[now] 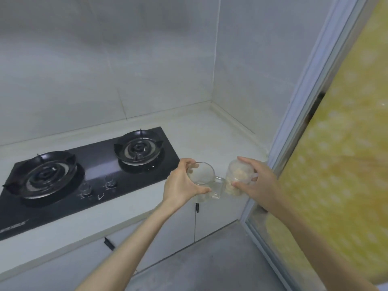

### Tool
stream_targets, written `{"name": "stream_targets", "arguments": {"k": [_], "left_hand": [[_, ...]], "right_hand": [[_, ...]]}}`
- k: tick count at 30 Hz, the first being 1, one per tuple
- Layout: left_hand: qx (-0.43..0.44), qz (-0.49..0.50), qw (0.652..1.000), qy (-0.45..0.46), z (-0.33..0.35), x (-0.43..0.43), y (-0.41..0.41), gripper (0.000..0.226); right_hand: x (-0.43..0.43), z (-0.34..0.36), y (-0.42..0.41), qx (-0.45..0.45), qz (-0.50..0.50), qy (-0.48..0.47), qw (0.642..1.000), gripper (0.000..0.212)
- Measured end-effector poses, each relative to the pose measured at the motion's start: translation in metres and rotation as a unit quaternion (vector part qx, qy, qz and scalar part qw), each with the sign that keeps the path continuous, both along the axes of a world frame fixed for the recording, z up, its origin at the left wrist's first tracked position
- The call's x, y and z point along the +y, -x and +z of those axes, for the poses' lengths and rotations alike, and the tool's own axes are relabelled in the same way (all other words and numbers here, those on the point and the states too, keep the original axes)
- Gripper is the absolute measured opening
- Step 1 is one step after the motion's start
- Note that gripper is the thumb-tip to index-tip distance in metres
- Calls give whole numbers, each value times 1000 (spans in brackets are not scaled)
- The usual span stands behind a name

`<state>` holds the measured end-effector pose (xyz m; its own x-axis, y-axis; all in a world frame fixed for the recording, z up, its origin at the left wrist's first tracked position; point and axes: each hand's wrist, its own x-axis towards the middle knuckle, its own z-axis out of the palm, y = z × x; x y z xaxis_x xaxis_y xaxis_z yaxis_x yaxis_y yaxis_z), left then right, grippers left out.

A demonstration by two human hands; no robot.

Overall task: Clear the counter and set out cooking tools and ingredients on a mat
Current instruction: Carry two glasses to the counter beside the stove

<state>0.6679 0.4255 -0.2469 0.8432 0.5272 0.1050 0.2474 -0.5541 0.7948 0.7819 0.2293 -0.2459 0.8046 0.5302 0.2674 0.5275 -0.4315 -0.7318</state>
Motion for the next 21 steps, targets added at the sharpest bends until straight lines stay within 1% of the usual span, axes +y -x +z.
{"name": "stream_targets", "arguments": {"k": [8,16,18,21], "left_hand": [[14,35,999,15,-13,61,-124,79],[17,33,999,33,-34,138,-245,82],[20,41,998,44,-38,156,-271,81],[18,62,996,65,-43,179,-299,81]], "right_hand": [[60,3,-129,37,-8,14,999,62],[140,-4,-254,96,13,36,995,61],[161,-9,-286,109,10,37,993,64],[191,-19,-329,118,3,48,992,75]]}}
